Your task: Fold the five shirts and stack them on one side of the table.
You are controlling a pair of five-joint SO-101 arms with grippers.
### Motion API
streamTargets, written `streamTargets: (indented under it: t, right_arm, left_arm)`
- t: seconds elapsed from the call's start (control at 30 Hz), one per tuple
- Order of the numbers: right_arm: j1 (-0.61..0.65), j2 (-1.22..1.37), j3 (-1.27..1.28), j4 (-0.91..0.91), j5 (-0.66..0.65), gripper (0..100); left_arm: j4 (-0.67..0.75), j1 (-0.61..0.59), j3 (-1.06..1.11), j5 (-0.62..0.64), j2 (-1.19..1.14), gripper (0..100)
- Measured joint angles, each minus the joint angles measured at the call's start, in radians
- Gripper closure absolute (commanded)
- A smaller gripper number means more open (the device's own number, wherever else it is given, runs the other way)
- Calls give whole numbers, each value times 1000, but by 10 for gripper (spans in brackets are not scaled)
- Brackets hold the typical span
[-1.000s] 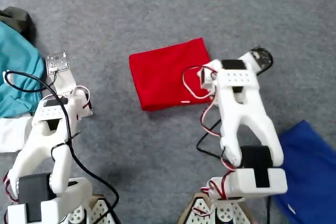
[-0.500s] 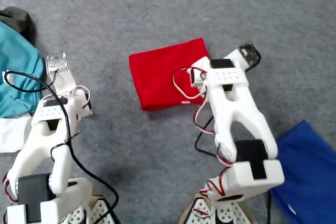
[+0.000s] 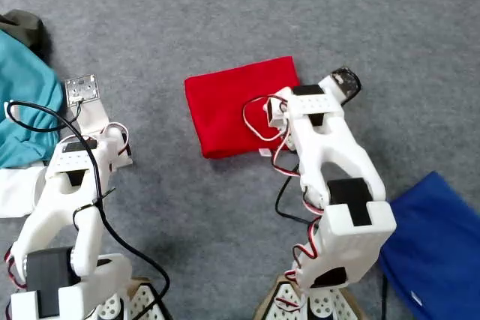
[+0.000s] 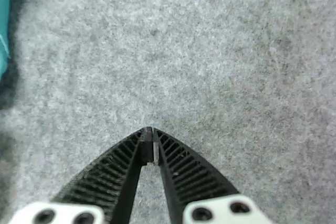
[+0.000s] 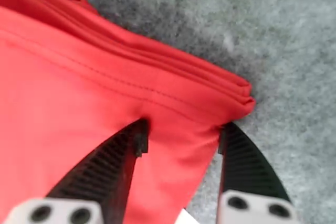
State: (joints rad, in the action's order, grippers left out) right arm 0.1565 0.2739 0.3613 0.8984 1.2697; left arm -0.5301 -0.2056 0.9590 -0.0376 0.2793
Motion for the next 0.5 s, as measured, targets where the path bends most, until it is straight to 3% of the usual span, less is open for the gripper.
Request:
streamTargets:
  t: [0.13, 0.5]
  right_arm:
    - [-29, 5, 2, 3, 0, 988]
    - [-57, 2, 2, 5, -29, 994]
  left_arm:
    - [0, 0, 0, 0, 0, 980]
    - [0, 0, 2, 0, 0, 980]
